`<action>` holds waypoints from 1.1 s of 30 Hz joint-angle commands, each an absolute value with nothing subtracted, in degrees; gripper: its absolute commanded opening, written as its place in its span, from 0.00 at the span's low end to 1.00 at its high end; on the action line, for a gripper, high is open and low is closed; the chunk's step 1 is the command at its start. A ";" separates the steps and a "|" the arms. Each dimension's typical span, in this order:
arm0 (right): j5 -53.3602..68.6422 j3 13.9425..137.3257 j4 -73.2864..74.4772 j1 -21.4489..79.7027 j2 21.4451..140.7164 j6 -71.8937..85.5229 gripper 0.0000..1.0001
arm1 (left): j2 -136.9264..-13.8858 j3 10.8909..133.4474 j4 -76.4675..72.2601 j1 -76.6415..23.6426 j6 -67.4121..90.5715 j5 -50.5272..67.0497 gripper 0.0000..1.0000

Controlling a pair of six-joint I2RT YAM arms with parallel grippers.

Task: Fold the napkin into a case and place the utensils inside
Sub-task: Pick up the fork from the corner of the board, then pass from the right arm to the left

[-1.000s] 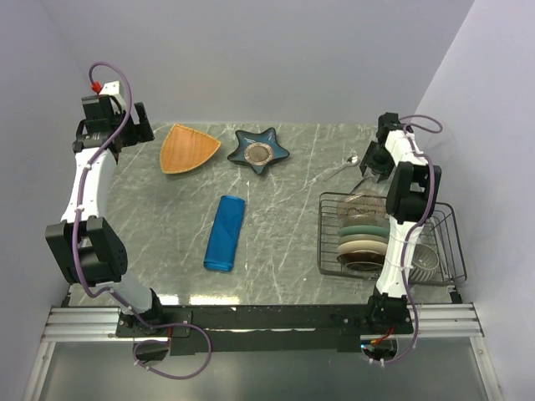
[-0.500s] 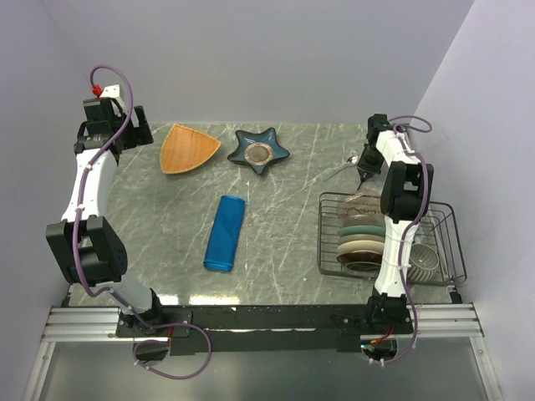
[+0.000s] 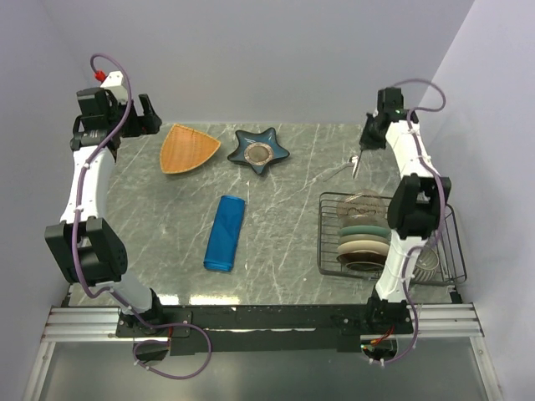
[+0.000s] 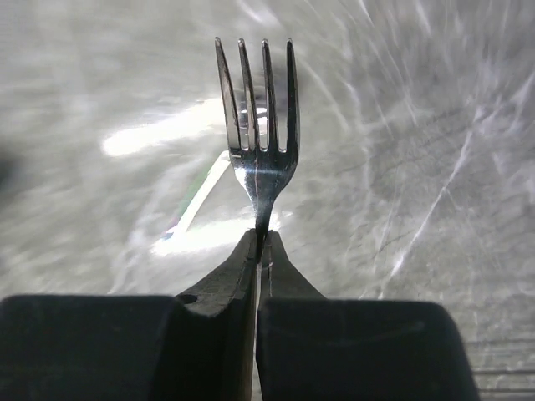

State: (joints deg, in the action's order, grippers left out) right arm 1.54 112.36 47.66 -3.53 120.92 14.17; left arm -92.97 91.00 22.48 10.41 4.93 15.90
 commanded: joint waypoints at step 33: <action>10.28 101.52 22.42 40.34 91.41 2.91 0.00 | -83.05 78.75 -11.69 -14.59 26.98 40.95 0.68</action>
State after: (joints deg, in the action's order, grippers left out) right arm 11.42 102.35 26.41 38.85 95.31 4.54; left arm -84.07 78.94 -7.94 -13.72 25.08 41.06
